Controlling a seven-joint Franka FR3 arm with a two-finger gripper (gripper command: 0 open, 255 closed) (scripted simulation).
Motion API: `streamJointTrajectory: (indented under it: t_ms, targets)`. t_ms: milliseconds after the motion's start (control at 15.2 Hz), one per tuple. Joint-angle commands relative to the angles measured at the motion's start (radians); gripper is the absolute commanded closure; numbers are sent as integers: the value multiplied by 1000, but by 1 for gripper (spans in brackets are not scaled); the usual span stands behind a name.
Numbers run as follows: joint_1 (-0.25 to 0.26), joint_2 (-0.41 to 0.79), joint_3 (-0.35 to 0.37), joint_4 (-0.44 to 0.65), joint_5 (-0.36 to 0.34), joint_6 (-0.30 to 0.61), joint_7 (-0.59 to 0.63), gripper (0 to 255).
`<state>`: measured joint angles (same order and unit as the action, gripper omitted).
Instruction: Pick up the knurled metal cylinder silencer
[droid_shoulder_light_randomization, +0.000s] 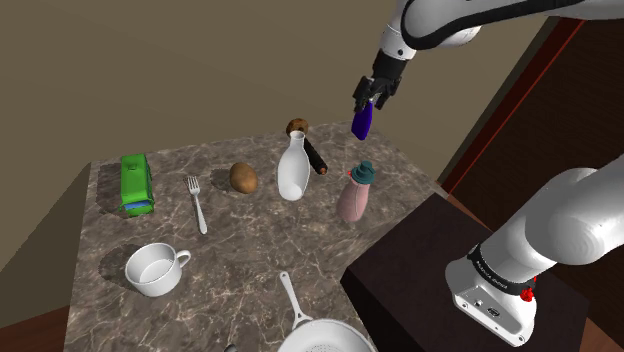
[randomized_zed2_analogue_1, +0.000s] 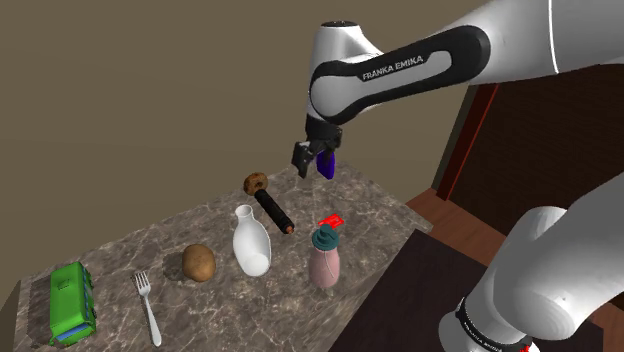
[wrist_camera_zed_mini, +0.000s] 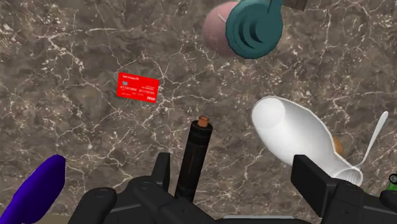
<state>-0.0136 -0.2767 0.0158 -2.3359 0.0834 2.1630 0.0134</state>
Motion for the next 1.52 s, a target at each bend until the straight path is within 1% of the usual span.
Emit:
streamJointTrajectory:
  t_ms: [0,396,726,1122,1452]
  targets:
    - [-2,78,0,22,-2,50,-1,0]
    - [-1,307,3,120,-10,162,10,0]
    - [0,502,2,235,-19,225,21,0]
    - [4,738,-3,414,-31,262,34,0]
    - [8,939,-10,602,-37,260,44,0]
